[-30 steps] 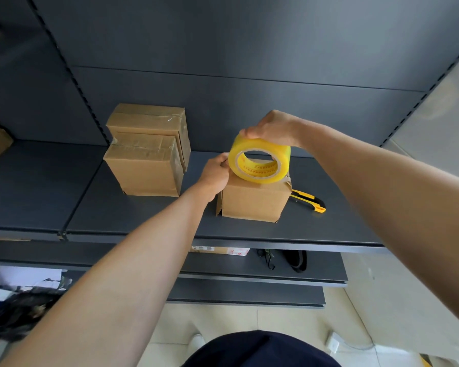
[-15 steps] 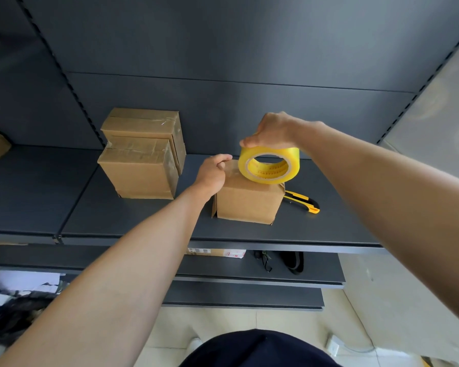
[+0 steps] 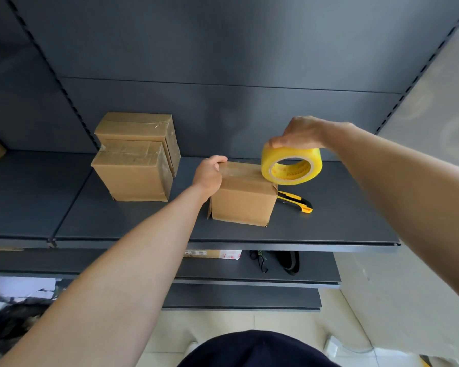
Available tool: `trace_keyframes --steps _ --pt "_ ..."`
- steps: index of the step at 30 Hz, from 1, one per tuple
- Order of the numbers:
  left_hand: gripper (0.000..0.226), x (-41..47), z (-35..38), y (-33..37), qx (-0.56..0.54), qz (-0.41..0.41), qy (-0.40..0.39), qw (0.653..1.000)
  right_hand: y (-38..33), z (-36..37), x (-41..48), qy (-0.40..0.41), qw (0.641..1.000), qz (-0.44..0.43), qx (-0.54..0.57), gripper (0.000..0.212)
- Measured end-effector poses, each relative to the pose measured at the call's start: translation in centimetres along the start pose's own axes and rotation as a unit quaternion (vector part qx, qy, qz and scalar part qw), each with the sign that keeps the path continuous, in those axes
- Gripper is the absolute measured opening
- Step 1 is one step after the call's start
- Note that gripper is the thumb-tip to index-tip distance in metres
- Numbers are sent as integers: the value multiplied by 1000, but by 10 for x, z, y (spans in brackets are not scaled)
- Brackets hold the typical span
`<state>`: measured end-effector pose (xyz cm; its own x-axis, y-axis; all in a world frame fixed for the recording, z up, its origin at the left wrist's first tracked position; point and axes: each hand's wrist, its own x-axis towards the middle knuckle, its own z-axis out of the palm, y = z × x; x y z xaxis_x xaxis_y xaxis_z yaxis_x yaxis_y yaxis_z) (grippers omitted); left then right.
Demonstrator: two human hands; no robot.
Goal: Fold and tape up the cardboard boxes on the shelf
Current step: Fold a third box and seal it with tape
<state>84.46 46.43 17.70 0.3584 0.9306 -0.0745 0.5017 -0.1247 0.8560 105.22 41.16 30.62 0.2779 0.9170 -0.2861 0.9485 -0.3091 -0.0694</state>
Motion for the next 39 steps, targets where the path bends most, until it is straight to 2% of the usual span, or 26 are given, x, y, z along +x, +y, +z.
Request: trace_keyframes --steps 6,11,13,16,19,22,25,30,36,37,39 --pt "43 4 -1 0 7 1 11 1000 -1 4 1 -3 998 30 -62 58" --pt "53 -18 -8 -47 11 -105 63 992 46 20 -7 1 985 84 -152 57" --pt "50 -23 -5 -47 -17 -128 93 987 60 30 -5 -4 986 88 -143 56" --pt "38 -14 14 8 -49 -44 50 997 62 38 4 4 994 81 -74 55" --pt "35 -14 35 54 -13 49 -16 999 58 44 10 -2 996 77 -41 54" --pt "39 -10 35 59 123 59 -62 989 61 52 8 3 996 89 -21 55" --pt "45 -7 29 51 126 40 -118 984 66 57 6 10 996 94 -4 54" --pt "32 -8 32 36 107 27 -92 990 63 64 5 -6 996 89 15 56" --pt "35 -10 34 33 22 -3 -76 997 67 62 3 -14 996 85 28 53" --pt "36 -10 36 33 34 3 -73 997 68 62 2 -13 996 87 30 53" --pt "40 -11 42 36 126 35 -57 990 69 63 1 -13 995 90 34 53"
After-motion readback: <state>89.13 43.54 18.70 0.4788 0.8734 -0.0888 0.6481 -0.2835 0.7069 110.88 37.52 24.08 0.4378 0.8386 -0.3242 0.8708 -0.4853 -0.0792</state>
